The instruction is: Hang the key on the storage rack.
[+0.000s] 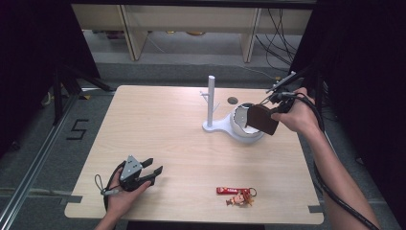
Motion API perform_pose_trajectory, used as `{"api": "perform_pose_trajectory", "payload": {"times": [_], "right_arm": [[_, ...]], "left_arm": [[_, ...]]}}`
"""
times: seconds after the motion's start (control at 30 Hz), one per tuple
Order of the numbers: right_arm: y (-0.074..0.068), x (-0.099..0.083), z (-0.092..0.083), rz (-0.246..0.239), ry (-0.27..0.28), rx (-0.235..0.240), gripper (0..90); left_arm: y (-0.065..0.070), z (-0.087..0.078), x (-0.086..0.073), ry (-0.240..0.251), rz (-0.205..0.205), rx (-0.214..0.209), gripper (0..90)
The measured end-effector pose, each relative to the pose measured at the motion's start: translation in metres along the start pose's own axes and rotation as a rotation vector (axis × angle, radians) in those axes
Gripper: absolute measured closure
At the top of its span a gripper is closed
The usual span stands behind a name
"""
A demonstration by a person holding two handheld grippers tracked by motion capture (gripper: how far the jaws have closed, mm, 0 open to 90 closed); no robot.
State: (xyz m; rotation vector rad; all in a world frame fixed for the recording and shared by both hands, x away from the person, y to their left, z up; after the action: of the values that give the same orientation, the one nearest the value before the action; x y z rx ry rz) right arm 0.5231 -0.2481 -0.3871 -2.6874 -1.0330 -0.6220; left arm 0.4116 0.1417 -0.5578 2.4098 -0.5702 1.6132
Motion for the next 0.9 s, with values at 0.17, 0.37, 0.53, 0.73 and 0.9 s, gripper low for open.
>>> {"api": "perform_pose_trajectory", "payload": {"times": [0.17,0.37,0.53,0.73,0.9], "right_arm": [[0.0,0.003,0.003,-0.008,-0.004,-0.006,84.6],[-0.001,0.006,0.007,-0.014,-0.01,-0.004,84.6],[-0.001,0.008,0.009,-0.016,-0.013,-0.009,84.6],[-0.001,0.01,0.012,-0.019,-0.019,0.0,84.6],[-0.001,0.011,0.015,-0.018,-0.022,0.005,84.6]], "left_arm": [[0.0,0.0,0.0,0.001,0.0,-0.001,47.3],[0.0,0.0,0.0,0.001,0.001,-0.001,47.3],[0.0,0.0,0.0,0.0,0.002,-0.002,47.3],[0.0,0.0,0.0,0.001,0.001,-0.002,47.4],[0.0,-0.001,0.0,-0.004,0.005,0.003,47.3]]}}
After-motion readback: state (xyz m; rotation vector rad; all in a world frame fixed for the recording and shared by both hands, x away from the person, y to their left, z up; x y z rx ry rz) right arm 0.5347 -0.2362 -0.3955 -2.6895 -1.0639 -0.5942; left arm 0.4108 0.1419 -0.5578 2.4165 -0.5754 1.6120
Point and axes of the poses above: each handheld gripper's, and its own axes: z roughly forward along the jaws, x roughly out of its top, y roughly to its right, the point moved 9 cm from there along z, roughly forward along the jaws, and after that the axes turned 14 degrees about x, right-handed, at the moved point
